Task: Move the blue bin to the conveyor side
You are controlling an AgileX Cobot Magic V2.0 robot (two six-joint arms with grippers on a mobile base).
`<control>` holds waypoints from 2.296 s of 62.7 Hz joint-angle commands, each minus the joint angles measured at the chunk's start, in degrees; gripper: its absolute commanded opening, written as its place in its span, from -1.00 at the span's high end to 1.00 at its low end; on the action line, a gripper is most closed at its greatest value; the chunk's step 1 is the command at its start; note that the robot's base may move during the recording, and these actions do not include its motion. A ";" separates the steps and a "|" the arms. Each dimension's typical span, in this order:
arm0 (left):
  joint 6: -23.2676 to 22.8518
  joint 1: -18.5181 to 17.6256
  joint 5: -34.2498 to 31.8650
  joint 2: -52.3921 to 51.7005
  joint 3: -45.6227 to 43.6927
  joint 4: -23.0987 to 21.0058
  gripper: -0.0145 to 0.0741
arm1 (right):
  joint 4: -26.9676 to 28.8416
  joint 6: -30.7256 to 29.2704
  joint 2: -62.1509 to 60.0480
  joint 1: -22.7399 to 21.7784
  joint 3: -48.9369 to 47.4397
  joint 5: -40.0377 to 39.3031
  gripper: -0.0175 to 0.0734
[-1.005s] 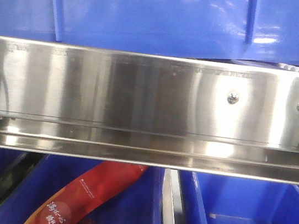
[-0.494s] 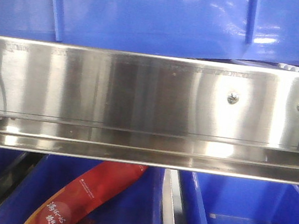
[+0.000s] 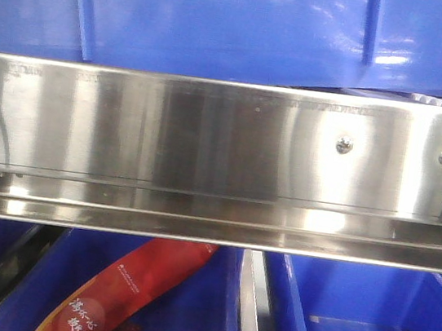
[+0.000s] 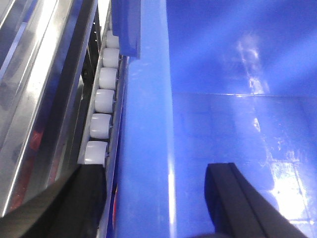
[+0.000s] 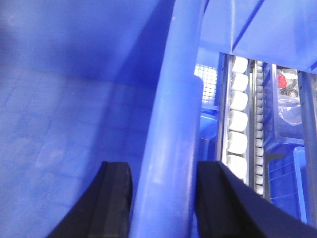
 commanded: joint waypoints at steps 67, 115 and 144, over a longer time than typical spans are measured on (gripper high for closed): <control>0.12 0.27 8.13 -0.51 -10.73 1.25 0.72 | -0.38 2.50 -5.38 0.01 0.02 -0.66 0.79; 1.44 -6.71 15.96 -9.10 -18.51 2.49 0.72 | -0.38 7.22 -21.55 0.01 4.55 -0.66 0.79; 1.44 -6.71 18.09 -13.86 -18.51 2.35 0.72 | 0.10 7.57 -32.20 0.01 16.72 -2.23 0.79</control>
